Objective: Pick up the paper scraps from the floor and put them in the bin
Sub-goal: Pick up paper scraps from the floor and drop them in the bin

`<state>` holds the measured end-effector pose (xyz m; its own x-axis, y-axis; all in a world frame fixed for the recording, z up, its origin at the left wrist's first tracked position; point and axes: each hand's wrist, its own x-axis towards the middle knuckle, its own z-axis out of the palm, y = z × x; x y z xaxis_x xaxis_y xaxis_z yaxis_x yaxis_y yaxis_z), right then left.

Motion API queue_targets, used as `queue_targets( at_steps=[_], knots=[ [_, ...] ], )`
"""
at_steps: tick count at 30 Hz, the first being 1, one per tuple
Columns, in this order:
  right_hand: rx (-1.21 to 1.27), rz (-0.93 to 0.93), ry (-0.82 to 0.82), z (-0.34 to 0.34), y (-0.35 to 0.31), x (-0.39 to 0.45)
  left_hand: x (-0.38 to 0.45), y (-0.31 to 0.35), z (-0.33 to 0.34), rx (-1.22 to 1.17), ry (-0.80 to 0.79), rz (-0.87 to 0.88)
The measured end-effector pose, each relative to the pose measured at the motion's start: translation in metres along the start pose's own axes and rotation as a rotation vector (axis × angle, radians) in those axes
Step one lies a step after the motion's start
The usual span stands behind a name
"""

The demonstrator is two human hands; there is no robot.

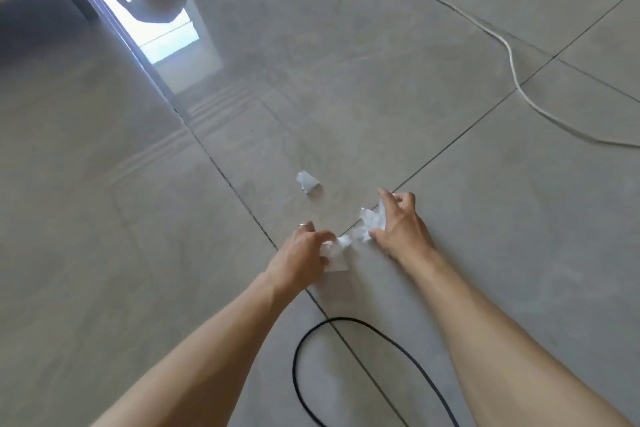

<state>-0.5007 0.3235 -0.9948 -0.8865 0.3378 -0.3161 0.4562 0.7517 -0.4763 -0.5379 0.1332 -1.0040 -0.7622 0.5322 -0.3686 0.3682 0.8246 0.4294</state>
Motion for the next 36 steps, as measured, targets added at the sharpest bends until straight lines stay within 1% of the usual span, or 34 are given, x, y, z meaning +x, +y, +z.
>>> queue_targets(
  at_steps=[2,6,11,12,15,17,22,25,28,32,34,36],
  knots=[
    [-0.012,-0.001,-0.006,0.006,0.006,0.006,0.002,-0.006,0.003,-0.028,0.049,-0.028],
    [0.045,-0.05,0.048,0.015,0.007,0.011,0.01,-0.009,-0.005,-0.085,0.146,-0.005],
    [0.194,-0.076,0.128,0.012,0.004,0.026,0.046,0.001,-0.034,-0.196,0.374,-0.184],
    [0.207,-0.093,0.135,0.01,0.001,0.028,0.052,0.001,-0.038,-0.212,0.381,-0.199],
    [0.228,-0.127,0.141,0.004,-0.008,0.037,0.069,0.0,-0.045,-0.178,0.243,-0.262],
    [0.244,-0.143,0.138,0.001,-0.014,0.042,0.078,0.0,-0.047,-0.181,0.205,-0.314],
    [0.257,-0.149,0.139,-0.004,-0.023,0.044,0.086,0.004,-0.049,-0.217,0.31,-0.381],
    [0.267,-0.145,0.138,-0.004,-0.023,0.043,0.086,0.003,-0.045,-0.198,0.322,-0.395],
    [0.282,-0.122,0.146,-0.004,-0.022,0.041,0.085,0.0,-0.04,-0.117,0.323,-0.374],
    [0.293,-0.066,0.127,-0.004,-0.023,0.036,0.074,-0.009,-0.031,-0.031,0.29,-0.254],
    [0.316,-0.05,0.097,-0.006,-0.026,0.029,0.064,-0.014,-0.03,-0.056,0.263,-0.225],
    [0.373,-0.034,0.054,-0.008,-0.034,0.018,0.048,-0.019,-0.032,-0.125,0.289,-0.252]
  ],
)
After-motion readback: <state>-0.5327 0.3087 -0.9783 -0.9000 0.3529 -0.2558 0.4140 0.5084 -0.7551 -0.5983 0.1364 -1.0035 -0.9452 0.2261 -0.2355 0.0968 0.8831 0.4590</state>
